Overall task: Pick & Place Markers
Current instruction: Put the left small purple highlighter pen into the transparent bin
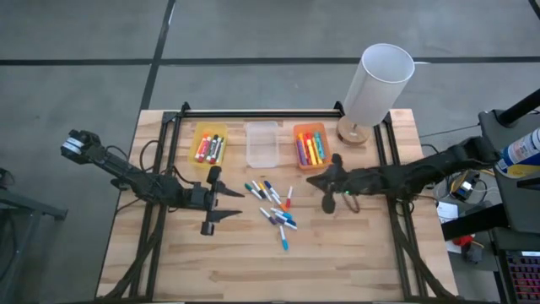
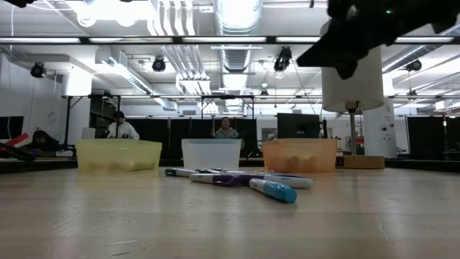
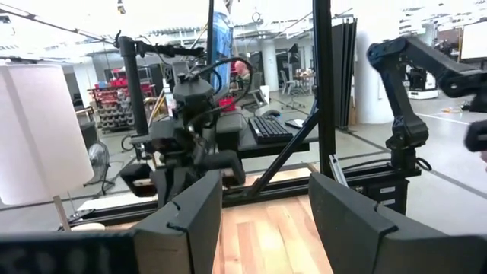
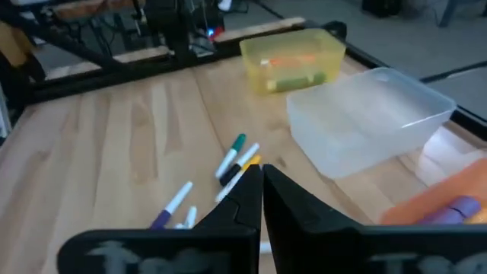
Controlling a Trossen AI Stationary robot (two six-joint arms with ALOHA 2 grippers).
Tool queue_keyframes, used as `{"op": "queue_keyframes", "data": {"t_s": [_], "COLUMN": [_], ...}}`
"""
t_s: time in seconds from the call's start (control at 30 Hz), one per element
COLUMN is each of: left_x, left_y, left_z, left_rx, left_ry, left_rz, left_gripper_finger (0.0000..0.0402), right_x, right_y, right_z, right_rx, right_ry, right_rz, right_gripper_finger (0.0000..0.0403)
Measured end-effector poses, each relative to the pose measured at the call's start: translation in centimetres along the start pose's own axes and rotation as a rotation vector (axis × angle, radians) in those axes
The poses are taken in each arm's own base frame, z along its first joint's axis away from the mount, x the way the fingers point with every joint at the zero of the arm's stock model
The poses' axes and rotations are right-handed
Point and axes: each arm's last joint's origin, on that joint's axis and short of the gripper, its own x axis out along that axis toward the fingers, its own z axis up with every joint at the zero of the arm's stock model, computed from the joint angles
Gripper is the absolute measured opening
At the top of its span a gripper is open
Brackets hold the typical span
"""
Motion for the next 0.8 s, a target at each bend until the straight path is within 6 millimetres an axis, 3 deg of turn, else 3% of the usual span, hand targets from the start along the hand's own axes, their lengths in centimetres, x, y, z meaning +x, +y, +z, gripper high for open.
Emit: {"op": "queue_keyframes", "data": {"t_s": [0.4, 0.8], "left_x": [0.0, 0.0], "left_y": [0.0, 0.0], "left_z": [0.0, 0.0], "left_rx": [-0.028, -0.045], "left_ry": [-0.001, -0.005], "left_rz": [0.000, 0.001], "left_gripper_finger": [0.0193, 0.0193], "right_x": [-6.2, -7.9], "right_y": [-3.8, -5.5], "right_z": [-2.7, -5.6], "right_rx": [0.102, 0.146], "right_ry": [-0.229, -0.316], "right_rz": [0.064, 0.097], "right_gripper_finger": [0.0008, 0.0008]}}
